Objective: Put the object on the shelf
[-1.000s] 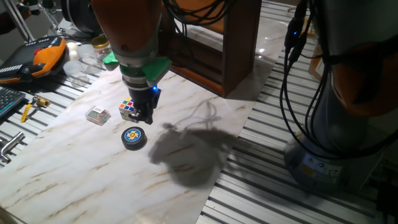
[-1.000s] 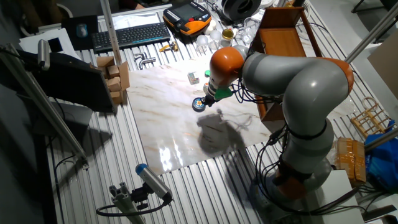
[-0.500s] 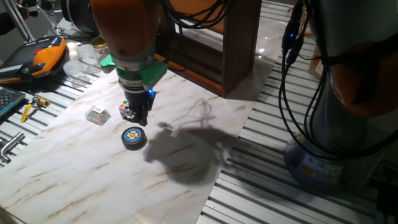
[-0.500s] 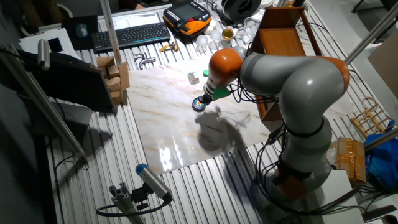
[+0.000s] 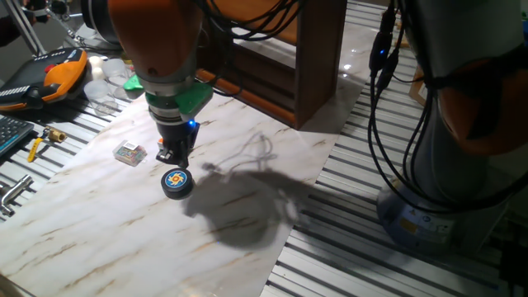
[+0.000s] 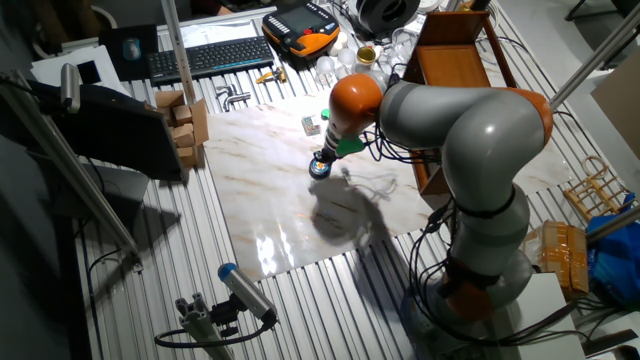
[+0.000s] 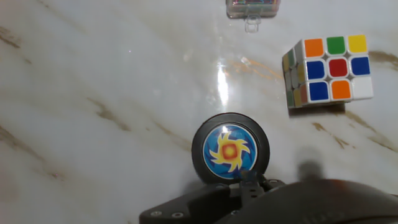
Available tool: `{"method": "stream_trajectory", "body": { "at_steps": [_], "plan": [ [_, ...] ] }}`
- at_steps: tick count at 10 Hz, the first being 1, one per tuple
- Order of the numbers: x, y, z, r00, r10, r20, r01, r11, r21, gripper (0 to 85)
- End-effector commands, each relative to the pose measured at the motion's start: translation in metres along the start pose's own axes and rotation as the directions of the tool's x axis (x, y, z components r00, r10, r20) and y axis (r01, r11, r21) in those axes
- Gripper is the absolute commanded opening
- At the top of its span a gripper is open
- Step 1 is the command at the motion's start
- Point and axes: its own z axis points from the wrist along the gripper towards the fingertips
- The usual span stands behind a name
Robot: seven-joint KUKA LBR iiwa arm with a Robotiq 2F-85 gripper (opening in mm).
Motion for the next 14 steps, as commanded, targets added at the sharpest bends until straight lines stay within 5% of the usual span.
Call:
{"method": "stream_trajectory", "body": {
  "at_steps": [1,11,14],
  "plan": [
    [-0.002,0.001,0.002,1.0,-0.002,0.0,0.002,1.0,0.0,0.0],
    [-0.011,0.009,0.016,1.0,-0.001,0.0,0.001,1.0,-0.019,0.0],
    [-0.013,0.01,0.017,1.0,0.009,-0.005,-0.009,1.0,-0.002,0.0]
  ]
}}
